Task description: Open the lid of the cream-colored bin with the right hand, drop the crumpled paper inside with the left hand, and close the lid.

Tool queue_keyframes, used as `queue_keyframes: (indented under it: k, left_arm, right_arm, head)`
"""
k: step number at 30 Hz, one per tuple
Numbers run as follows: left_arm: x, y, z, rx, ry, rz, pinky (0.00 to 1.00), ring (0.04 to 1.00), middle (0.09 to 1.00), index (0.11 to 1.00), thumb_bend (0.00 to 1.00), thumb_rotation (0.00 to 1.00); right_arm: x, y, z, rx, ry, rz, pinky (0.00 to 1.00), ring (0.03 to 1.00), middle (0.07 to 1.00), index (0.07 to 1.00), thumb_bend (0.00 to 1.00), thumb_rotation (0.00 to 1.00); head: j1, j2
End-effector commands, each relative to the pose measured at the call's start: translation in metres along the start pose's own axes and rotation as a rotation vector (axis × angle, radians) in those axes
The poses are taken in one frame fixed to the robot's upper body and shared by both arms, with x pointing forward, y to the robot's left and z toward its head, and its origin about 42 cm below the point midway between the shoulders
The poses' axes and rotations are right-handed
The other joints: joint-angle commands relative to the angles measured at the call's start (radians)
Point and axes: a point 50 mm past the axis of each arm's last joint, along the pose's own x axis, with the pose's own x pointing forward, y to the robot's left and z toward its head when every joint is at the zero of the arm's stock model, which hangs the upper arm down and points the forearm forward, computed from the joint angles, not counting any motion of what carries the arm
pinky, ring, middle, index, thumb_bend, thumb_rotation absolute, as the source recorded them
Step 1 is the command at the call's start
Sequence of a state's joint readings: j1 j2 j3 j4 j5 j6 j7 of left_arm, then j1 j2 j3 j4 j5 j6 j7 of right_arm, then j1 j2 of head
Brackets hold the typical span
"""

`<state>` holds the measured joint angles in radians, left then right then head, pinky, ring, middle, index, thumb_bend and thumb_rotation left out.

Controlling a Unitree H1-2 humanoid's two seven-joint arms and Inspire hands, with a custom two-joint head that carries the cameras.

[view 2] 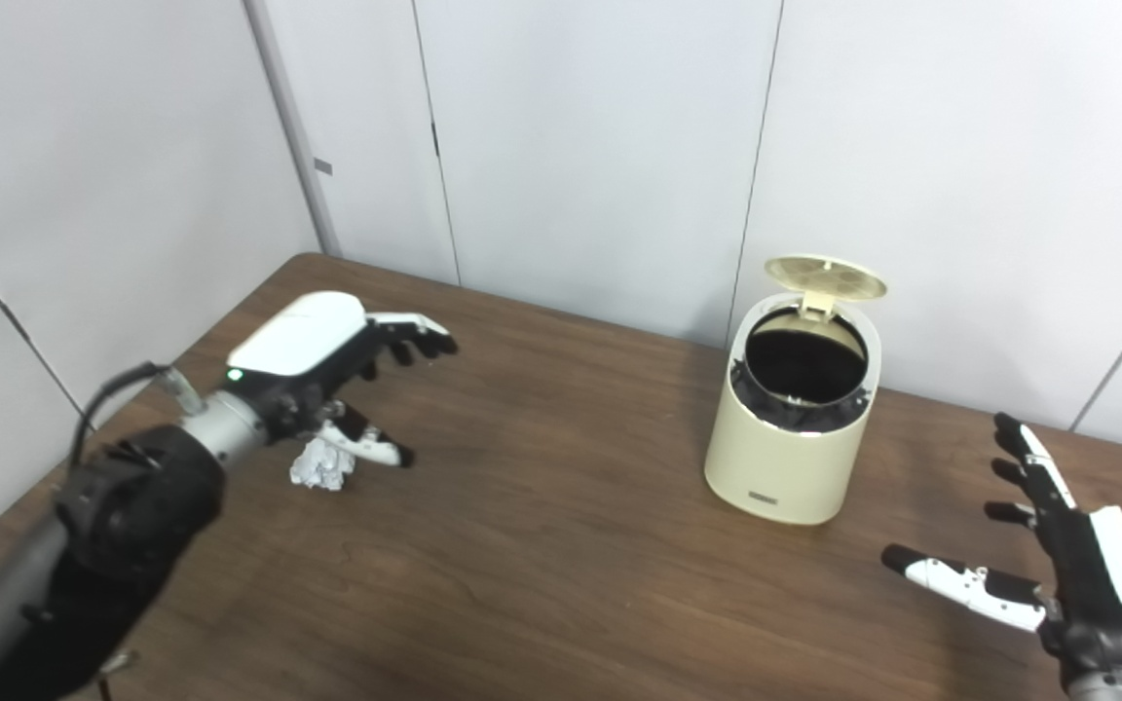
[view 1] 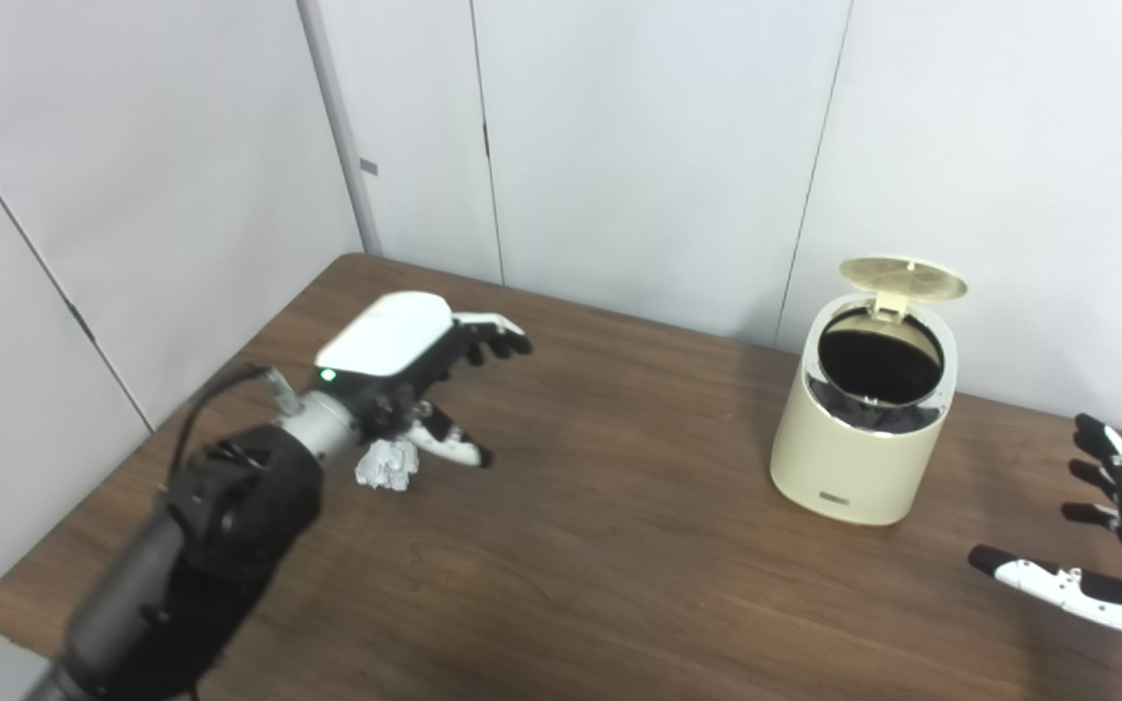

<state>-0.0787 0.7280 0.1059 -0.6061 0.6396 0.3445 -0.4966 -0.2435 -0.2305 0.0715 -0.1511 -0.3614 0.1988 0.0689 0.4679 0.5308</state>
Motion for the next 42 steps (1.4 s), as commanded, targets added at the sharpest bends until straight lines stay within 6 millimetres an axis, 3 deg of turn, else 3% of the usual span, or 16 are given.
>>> queue_keyframes:
  k: [1, 4, 8, 14, 22, 28, 42]
  left_arm:
    - [-0.002, 0.024, -0.001, 0.099, -0.003, 0.023, 0.51, 0.662, 0.707, 0.780, 0.83, 0.03]
    - [-0.006, 0.032, -0.011, 0.167, 0.031, -0.003, 0.51, 0.633, 0.685, 0.769, 0.85, 0.01]
    - [-0.008, 0.035, -0.023, 0.194, 0.086, -0.032, 0.60, 0.714, 0.770, 0.780, 0.88, 0.01]
    - [-0.009, 0.033, -0.042, 0.193, 0.187, -0.103, 0.72, 0.814, 0.809, 0.795, 0.90, 0.06]
    - [-0.007, 0.021, -0.058, 0.217, 0.231, -0.179, 0.72, 0.833, 0.830, 0.811, 0.91, 0.06]
    - [-0.004, 0.009, -0.070, 0.228, 0.225, -0.201, 0.71, 0.787, 0.802, 0.797, 0.91, 0.06]
    - [0.002, -0.020, -0.076, 0.206, 0.200, -0.198, 0.65, 0.729, 0.767, 0.773, 0.89, 0.10]
  right_arm:
    - [0.007, -0.014, 0.017, -0.015, -0.075, -0.043, 0.73, 0.883, 0.935, 0.947, 0.76, 0.27]
    - [0.008, -0.014, 0.016, -0.021, -0.077, -0.042, 0.70, 0.872, 0.932, 0.945, 0.77, 0.29]
    - [0.010, -0.014, 0.017, -0.025, -0.081, -0.044, 0.71, 0.877, 0.938, 0.947, 0.77, 0.27]
    - [0.012, -0.013, 0.019, -0.020, -0.080, -0.048, 0.66, 0.870, 0.943, 0.944, 0.79, 0.27]
    - [0.013, -0.014, 0.019, -0.020, -0.078, -0.049, 0.65, 0.869, 0.943, 0.943, 0.80, 0.28]
    - [0.013, -0.014, 0.020, -0.026, -0.076, -0.048, 0.61, 0.853, 0.939, 0.941, 0.81, 0.30]
    - [0.013, -0.014, 0.019, -0.028, -0.074, -0.050, 0.61, 0.852, 0.936, 0.935, 0.80, 0.30]
  head:
    - [0.001, 0.000]
    - [0.001, 0.000]
    - [0.002, 0.002]
    - [0.001, 0.003]
    - [0.001, 0.003]
    - [-0.002, 0.006]
    - [-0.006, 0.014]
